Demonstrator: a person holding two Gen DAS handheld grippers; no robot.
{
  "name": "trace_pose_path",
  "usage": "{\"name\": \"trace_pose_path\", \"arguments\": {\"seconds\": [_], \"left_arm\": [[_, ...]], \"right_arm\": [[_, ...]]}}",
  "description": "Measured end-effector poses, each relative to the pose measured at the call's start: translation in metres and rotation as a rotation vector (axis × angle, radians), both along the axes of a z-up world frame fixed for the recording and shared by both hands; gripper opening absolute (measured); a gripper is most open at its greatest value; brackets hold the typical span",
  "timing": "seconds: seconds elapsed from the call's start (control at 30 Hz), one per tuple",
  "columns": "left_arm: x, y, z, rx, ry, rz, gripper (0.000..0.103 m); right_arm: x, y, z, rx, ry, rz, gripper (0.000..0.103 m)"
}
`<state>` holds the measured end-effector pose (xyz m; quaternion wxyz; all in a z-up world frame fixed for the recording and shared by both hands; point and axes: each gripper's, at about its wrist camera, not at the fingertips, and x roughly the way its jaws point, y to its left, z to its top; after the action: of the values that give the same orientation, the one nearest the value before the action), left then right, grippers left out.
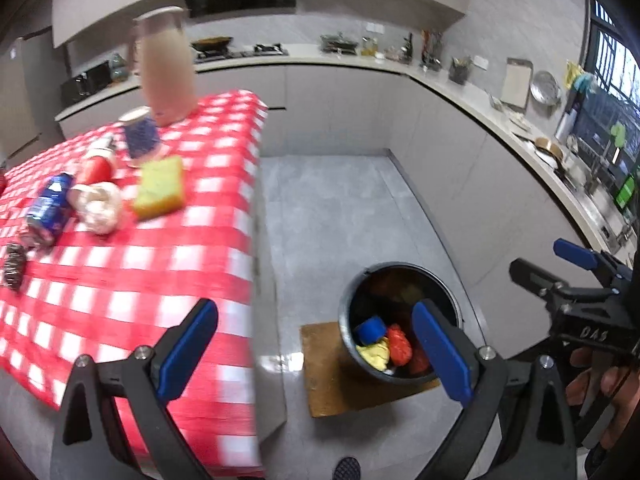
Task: Collect trash
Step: 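Move both tools back toward the steel wool on the table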
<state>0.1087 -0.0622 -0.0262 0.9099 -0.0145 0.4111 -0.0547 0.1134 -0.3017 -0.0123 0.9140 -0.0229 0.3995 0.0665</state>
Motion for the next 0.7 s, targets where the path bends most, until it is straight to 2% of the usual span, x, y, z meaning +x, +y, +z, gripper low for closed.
{"name": "trace_pose_path", "arguments": {"seconds": [0.13,0.27,0.7], "left_arm": [[-0.005,0.033,0.008,0.004,-0.022,0.042,0.099],[-0.01,0.067,0.012,-0.038,-0.031,0.091,0.099],[-0.03,0.178,0.018,-0.027,-0.075,0.211,0.099]], "right_arm": [[-0.001,0.03,0.014,0.047,-0.038,0.025,0.103],[-0.001,0.067,0.021,0.024,-0.032,0.059,0.103],[-0.003,0.171,0.036,0.018,-0.047,0.14,0.103]]}}
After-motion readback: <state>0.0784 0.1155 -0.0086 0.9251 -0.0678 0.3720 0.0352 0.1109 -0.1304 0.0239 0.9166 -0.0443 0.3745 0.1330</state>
